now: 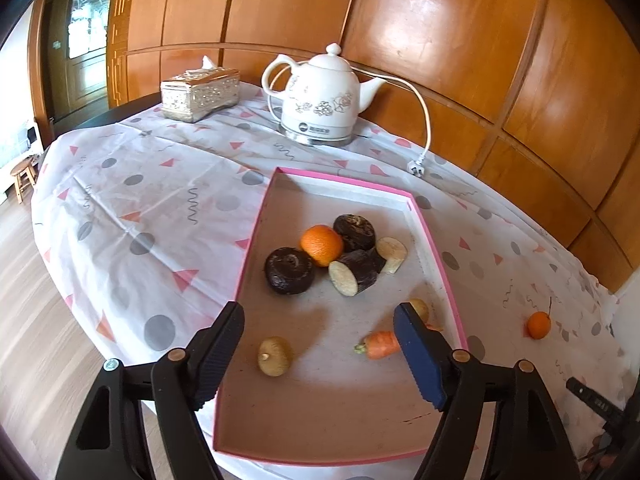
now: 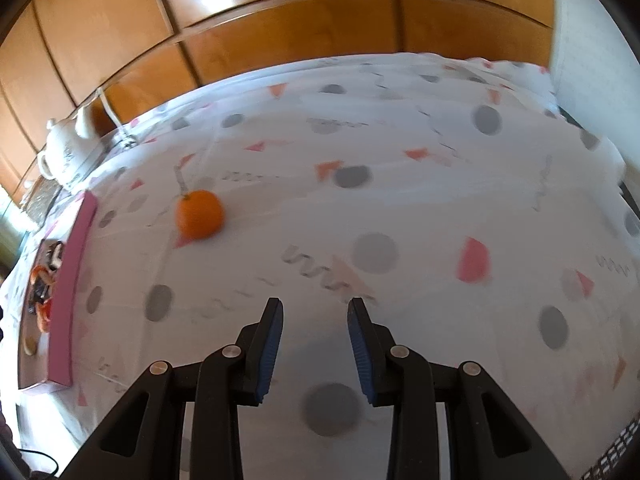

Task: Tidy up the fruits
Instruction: 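Reach the right tool to the mandarin orange and grasp it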

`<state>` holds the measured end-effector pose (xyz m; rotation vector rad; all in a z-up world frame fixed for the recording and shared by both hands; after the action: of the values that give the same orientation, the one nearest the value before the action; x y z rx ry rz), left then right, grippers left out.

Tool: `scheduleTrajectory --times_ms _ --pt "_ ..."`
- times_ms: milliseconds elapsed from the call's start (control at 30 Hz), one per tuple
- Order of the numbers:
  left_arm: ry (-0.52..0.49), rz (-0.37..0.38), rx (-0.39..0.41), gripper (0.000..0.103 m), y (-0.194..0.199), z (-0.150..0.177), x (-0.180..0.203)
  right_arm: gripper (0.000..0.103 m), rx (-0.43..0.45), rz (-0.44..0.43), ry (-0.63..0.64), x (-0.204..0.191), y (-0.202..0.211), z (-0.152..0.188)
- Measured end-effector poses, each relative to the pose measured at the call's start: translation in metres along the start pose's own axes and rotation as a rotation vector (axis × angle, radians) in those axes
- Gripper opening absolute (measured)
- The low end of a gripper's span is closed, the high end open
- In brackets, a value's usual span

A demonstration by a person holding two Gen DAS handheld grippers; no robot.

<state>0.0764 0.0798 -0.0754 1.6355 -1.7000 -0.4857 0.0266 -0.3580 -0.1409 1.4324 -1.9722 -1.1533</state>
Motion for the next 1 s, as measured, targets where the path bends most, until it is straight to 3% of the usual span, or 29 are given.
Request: scheduleTrajectory --times_ms 200,400,667,1000 --pt "0.014 -0.005 -0.005 0.078 0.001 0.002 -0.006 0.037 0.012 -0.083 0.091 -0.042 -0.003 -0.021" --pt "0.009 -0.005 0.007 0.08 0.005 0.0 -0.006 0.037 0.02 -0.107 0.186 -0.079 -0.018 -0.044" --pt "0.025 -0.017 0.0 0.082 0.004 0.003 -0.014 0.037 -0.023 -0.066 0.246 -0.095 -0.047 -0.058" --pt "0.019 -0.02 -0.008 0.082 0.002 0.005 -0.014 0.037 -0.002 -0.017 0.286 -0.096 -0.054 -0.068"
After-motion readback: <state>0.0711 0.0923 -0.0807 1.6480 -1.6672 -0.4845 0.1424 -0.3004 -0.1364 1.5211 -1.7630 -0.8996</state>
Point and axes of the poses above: each gripper's, at about its wrist camera, not at the fingertips, and y roughly against the way its jaws point, x to its right, z to its underside, the point moved 7 cm from there along -y, roughly the way its jaws point, and after that the axes turned 2 degrees about z, right-handed, at the moved point
